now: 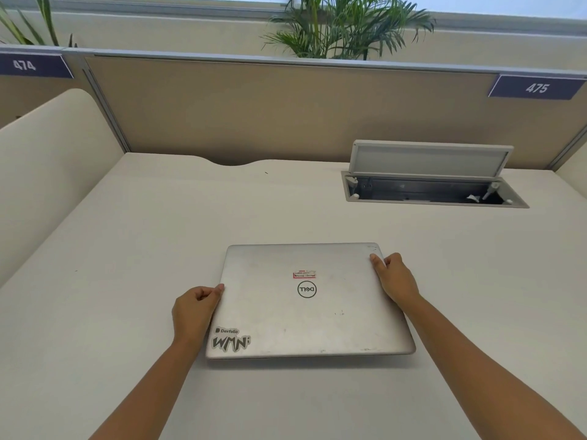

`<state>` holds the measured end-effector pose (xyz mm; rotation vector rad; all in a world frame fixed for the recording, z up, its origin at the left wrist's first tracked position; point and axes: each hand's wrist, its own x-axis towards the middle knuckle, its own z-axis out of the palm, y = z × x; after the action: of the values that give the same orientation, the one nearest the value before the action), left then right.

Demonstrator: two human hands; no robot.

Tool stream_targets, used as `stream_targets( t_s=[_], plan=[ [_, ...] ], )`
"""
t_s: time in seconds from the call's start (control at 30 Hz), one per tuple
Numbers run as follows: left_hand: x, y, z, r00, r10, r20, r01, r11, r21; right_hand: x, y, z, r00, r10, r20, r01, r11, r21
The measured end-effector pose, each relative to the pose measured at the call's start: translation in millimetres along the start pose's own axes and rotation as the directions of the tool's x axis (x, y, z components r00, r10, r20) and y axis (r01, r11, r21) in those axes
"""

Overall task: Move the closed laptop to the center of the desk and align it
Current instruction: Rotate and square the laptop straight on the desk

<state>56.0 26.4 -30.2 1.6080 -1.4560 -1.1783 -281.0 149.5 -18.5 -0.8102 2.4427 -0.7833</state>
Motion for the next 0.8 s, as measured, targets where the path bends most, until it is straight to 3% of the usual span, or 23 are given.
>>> stream_targets(
  t_s=[0.33, 0.8],
  plan=[
    [-10.6, 9.9, 7.0, 0.993, 0.019, -0.117, -0.018, 1.0, 0.013, 4.3, -3.3, 1.4, 1.0, -0.008, -0.025, 0.008, 1.0, -0.014],
    [-12.4, 13.6, 3.8, 0.992, 0.025, -0.126, -0.028, 0.999, -0.02, 6.2, -6.1, 7.4, 0.994, -0.039, -0.1, 0.026, 0.991, -0.13]
  ],
)
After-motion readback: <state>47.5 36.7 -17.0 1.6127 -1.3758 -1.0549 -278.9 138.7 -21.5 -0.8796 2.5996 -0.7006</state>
